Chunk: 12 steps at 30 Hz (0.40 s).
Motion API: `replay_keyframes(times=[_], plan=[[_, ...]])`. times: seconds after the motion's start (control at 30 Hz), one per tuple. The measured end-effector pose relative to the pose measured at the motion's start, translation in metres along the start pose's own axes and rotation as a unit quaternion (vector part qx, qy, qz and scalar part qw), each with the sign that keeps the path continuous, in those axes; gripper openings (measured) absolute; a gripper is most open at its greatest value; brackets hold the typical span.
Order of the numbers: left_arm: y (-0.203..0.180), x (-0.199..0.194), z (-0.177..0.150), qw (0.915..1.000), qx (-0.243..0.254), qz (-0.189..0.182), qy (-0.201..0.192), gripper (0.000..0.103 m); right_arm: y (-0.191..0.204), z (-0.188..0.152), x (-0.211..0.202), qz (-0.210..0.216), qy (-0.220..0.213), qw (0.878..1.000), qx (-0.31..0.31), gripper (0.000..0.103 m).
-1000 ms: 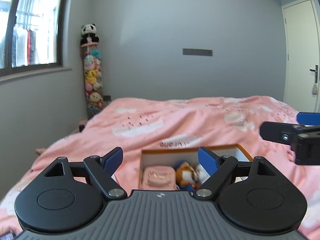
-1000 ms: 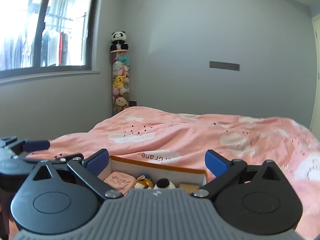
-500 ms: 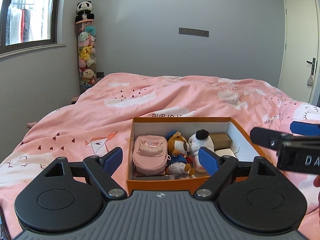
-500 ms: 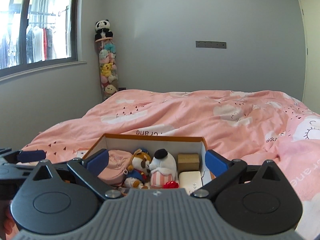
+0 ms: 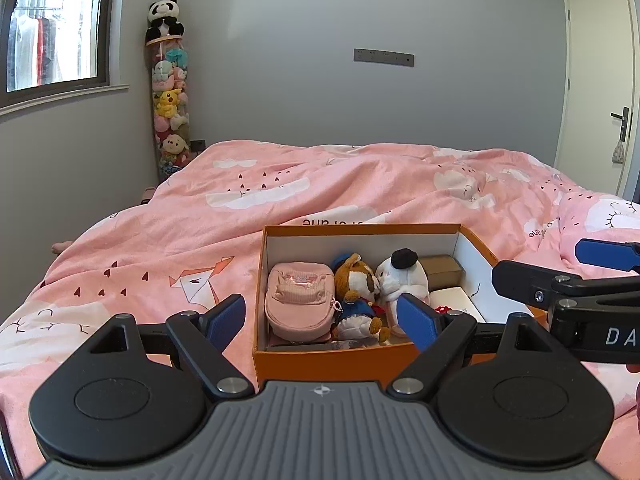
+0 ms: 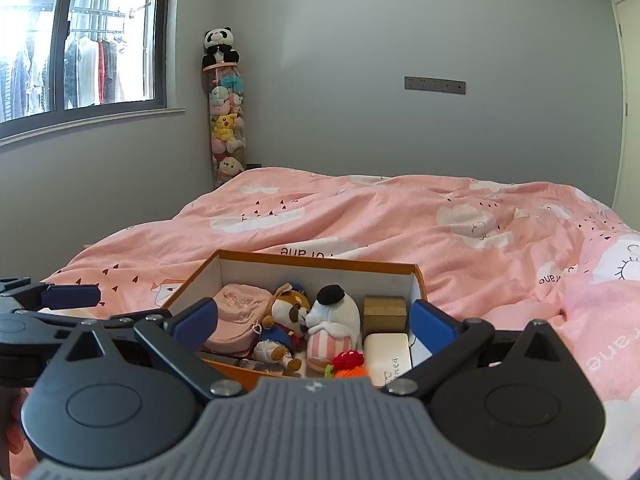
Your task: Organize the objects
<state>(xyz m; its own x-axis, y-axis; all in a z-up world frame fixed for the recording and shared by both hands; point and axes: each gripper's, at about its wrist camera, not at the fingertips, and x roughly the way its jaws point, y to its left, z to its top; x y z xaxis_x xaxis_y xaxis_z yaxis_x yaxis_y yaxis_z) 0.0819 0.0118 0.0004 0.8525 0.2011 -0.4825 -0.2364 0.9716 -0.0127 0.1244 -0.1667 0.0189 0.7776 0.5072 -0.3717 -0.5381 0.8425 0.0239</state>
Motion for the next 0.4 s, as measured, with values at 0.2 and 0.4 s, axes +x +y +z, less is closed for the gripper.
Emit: replay_keyframes(times=[0.2,0.4], plan=[[-0.0003,-0.0002,0.0002,1.0000,0.003,0.002,0.002,0.099,0.0012,-0.0027,-0.0002,0.002,0.005,1.000,-0.003,0.102],[-0.0001,-0.0008,-0.0007,1.0000,0.000,-0.001,0.005,0.099,0.0012,-0.0028,-0.0021,0.002,0.004,1.000,-0.003,0.102]])
